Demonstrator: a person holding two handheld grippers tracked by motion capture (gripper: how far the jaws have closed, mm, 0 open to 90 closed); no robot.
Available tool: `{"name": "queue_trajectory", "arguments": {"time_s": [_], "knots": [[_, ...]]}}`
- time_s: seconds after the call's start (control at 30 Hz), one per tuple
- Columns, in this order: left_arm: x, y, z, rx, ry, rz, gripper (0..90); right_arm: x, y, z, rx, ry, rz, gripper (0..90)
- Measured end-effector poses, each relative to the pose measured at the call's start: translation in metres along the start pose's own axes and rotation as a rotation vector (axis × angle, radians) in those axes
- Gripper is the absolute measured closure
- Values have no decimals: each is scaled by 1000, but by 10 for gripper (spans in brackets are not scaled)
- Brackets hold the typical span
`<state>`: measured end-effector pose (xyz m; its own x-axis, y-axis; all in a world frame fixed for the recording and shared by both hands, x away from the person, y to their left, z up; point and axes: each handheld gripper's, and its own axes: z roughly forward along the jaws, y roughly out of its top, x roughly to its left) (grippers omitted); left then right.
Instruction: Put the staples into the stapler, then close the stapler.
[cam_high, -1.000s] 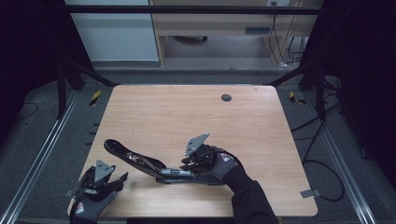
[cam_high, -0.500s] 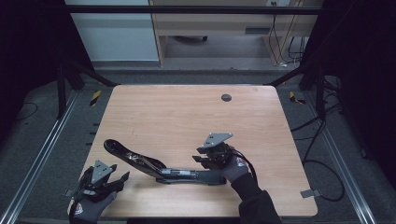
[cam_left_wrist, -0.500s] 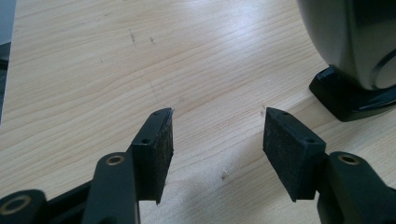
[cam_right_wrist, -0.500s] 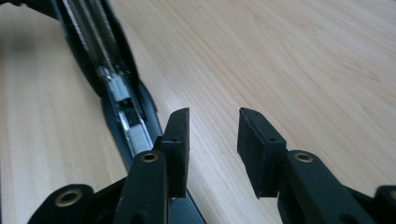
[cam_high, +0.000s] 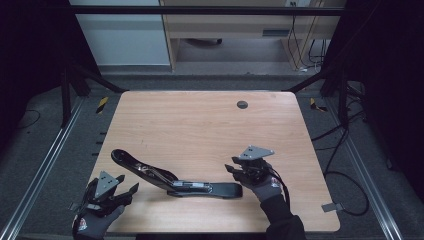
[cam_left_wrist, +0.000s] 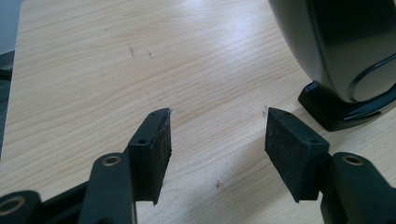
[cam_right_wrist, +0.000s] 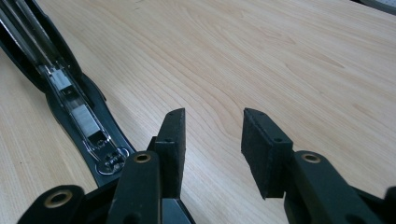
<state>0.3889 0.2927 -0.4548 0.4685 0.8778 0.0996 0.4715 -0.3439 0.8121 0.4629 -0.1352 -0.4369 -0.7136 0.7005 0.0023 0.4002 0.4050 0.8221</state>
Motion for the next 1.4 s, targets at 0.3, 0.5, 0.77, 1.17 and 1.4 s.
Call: {"name": "queue_trajectory", "arguments": {"time_s": [0.3, 0.5, 0.77, 1.17, 1.4], "knots": [[-1, 4, -5, -18, -8, -13, 391, -6, -24, -16, -20, -63, 46, 609], [-2, 5, -8, -23, -22, -15, 382, -4, -37, -25, -39, -88, 69, 622], [-6, 10, -12, -40, -37, -1, 375, 2, -52, -31, -23, -76, 55, 655], [-4, 16, -18, -79, -42, -19, 372, 6, -58, -29, 0, -58, 84, 800], [-6, 19, -23, -101, -53, -17, 365, 10, -59, -24, 38, -48, 68, 900]]}}
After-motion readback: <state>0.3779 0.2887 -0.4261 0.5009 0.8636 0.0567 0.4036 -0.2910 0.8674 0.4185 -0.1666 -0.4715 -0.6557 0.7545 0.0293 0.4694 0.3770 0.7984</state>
